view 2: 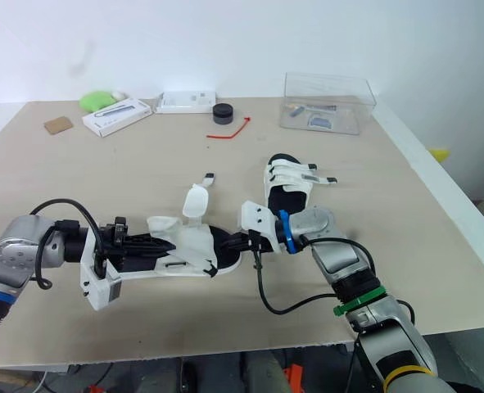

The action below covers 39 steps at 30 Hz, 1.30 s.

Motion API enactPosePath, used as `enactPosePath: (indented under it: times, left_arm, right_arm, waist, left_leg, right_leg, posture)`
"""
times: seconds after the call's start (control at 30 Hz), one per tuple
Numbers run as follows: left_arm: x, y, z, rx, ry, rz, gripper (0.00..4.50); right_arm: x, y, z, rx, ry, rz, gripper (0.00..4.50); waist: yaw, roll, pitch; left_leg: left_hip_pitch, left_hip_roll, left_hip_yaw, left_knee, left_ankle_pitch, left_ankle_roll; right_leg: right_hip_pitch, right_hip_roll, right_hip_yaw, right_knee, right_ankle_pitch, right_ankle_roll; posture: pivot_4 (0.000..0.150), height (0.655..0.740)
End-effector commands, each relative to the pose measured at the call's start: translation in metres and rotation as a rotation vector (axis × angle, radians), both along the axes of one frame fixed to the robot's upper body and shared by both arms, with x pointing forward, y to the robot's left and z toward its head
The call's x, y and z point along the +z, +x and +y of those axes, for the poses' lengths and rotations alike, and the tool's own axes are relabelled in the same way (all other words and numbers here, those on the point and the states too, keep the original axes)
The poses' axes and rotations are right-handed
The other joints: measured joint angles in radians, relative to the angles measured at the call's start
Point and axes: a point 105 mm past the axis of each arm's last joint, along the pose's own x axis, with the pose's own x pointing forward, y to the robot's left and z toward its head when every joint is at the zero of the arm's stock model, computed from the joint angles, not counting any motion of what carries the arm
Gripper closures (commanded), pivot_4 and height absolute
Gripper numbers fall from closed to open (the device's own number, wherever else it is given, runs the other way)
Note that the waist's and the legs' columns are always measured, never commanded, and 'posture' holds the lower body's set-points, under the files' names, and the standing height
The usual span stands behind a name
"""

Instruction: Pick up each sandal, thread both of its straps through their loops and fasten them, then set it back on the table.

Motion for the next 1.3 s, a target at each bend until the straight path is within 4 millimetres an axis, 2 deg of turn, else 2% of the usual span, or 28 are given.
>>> enactPosePath:
  times: [0.03, 0.07, 0.27, 0.5, 0.53, 0.67, 0.73, 0.9, 1.03, 1.23, 1.3]
  left_arm:
    - [0.016, 0.002, 0.002, 0.036, -0.06, 0.001, 3.13]
    - [0.023, 0.006, 0.003, 0.07, -0.1, 0.016, 2.9]
    - [0.04, 0.009, 0.015, 0.226, -0.221, 0.126, 2.9]
    - [0.021, -0.013, 0.038, 0.425, -0.225, 0.327, 2.9]
    - [0.018, -0.014, 0.041, 0.468, -0.253, 0.386, 2.9]
    - [0.001, -0.029, 0.05, 0.667, -0.398, 0.843, 2.9]
    - [-0.009, -0.049, 0.043, 0.691, -0.434, 1.089, 2.9]
    - [-0.018, -0.076, 0.02, 0.689, -0.525, 1.468, 2.9]
    - [-0.018, -0.075, 0.004, 0.66, -0.594, 1.599, 2.9]
    - [-0.046, -0.071, -0.013, 0.695, -0.508, 1.622, 2.9]
    - [-0.048, -0.067, -0.017, 0.676, -0.507, 1.639, 2.9]
  right_arm:
    - [-0.005, 0.002, -0.004, 0.001, -0.036, 0.002, 4.5]
    - [-0.005, 0.002, -0.004, 0.003, -0.037, 0.003, 4.5]
    - [-0.006, 0.002, -0.004, 0.01, -0.043, 0.007, 4.5]
    - [-0.008, 0.004, -0.005, 0.02, -0.052, 0.014, 4.5]
    - [-0.007, 0.004, -0.005, 0.023, -0.052, 0.014, 4.5]
    - [-0.007, 0.007, -0.002, 0.03, -0.051, 0.014, 4.5]
    - [-0.007, 0.009, 0.0, 0.032, -0.05, 0.012, 4.5]
    - [-0.006, 0.011, 0.001, 0.036, -0.048, 0.008, 4.5]
    - [-0.006, 0.011, 0.002, 0.034, -0.048, 0.006, 4.5]
    - [-0.005, 0.012, 0.0, 0.026, -0.052, 0.001, 4.5]
    - [-0.004, 0.013, -0.002, 0.02, -0.056, -0.004, 4.5]
  waist:
    - [0.0, 0.0, 0.0]
    - [0.0, 0.0, 0.0]
    - [-0.001, 0.0, 0.0]
    - [0.001, 0.0, 0.0]
    - [0.001, 0.0, 0.0]
    - [-0.003, 0.0, 0.0]
    - [-0.003, 0.0, 0.0]
    - [-0.002, 0.001, 0.001]
    - [-0.001, 0.001, 0.001]
    - [-0.002, 0.001, 0.001]
    - [-0.001, 0.001, 0.001]
  left_leg:
    - [0.0, 0.0, 0.0, 0.0, 0.0, 0.0]
    - [0.0, 0.0, 0.0, 0.0, 0.0, 0.0]
    - [0.0, 0.0, 0.0, 0.0, 0.0, 0.0]
    - [0.002, 0.001, 0.001, -0.001, 0.0, 0.001]
    - [0.002, 0.002, 0.0, -0.001, 0.0, 0.0]
    - [0.003, 0.004, 0.002, -0.001, 0.0, 0.001]
    - [0.003, 0.004, 0.002, -0.002, 0.0, 0.001]
    - [0.004, 0.004, 0.0, -0.002, 0.0, 0.0]
    - [0.005, 0.004, -0.001, -0.002, 0.001, 0.001]
    - [0.007, 0.003, -0.001, -0.002, 0.002, 0.0]
    - [0.007, 0.003, -0.001, -0.003, 0.002, 0.0]
  right_leg:
    - [0.0, 0.0, -0.001, 0.0, 0.0, 0.0]
    - [0.0, 0.0, -0.001, 0.0, 0.0, 0.0]
    - [0.0, 0.0, -0.001, 0.0, -0.002, 0.004]
    - [0.0, -0.001, -0.002, 0.0, -0.004, 0.002]
    - [0.0, 0.0, -0.003, 0.0, -0.005, 0.003]
    - [0.0, 0.001, -0.003, 0.001, -0.005, 0.003]
    - [-0.001, 0.001, -0.003, 0.001, -0.005, 0.002]
    - [0.0, 0.002, -0.004, 0.001, -0.006, 0.001]
    - [0.001, 0.005, -0.003, 0.002, -0.007, -0.002]
    - [0.003, 0.006, -0.001, 0.002, -0.007, -0.004]
    - [0.003, 0.006, 0.0, 0.001, -0.007, -0.004]
  posture:
    - [0.15, 0.74]
    - [0.15, 0.74]
    - [0.15, 0.74]
    - [0.15, 0.74]
    - [0.15, 0.74]
    - [0.15, 0.74]
    - [0.15, 0.74]
    - [0.15, 0.74]
    - [0.15, 0.74]
    - [0.15, 0.74]
    - [0.15, 0.74]
